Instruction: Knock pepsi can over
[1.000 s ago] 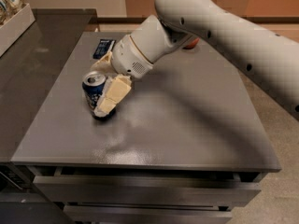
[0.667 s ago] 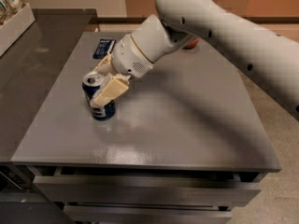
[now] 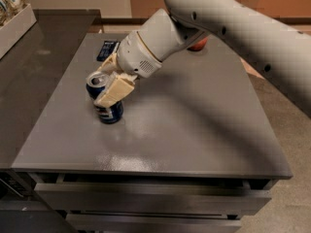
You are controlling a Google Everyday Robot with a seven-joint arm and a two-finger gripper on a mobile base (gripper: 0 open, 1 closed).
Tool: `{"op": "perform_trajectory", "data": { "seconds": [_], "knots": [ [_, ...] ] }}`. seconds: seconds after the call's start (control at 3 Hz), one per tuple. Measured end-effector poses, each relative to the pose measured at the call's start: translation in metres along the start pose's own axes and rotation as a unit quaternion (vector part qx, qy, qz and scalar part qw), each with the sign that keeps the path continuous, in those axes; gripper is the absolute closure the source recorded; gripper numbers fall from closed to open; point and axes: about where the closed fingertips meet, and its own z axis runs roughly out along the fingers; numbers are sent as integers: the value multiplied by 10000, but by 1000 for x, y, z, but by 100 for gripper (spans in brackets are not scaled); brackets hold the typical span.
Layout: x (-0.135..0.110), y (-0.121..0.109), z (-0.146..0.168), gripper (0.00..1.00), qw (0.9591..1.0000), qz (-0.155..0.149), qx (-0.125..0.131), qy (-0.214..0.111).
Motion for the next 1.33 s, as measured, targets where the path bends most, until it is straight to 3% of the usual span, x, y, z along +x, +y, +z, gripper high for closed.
{"op": "perform_trajectory", "data": {
  "seconds": [0.33,0.67,1.0,1.33],
  "knots": [
    [-3,3,-14,100,9988,-56,228,419],
    [3,1,-31,100,9941,-7,451,984],
    [20,-3,-48,100,9845,128,628,1631],
    [44,-10,-62,100,9706,313,774,2258]
  ]
}}
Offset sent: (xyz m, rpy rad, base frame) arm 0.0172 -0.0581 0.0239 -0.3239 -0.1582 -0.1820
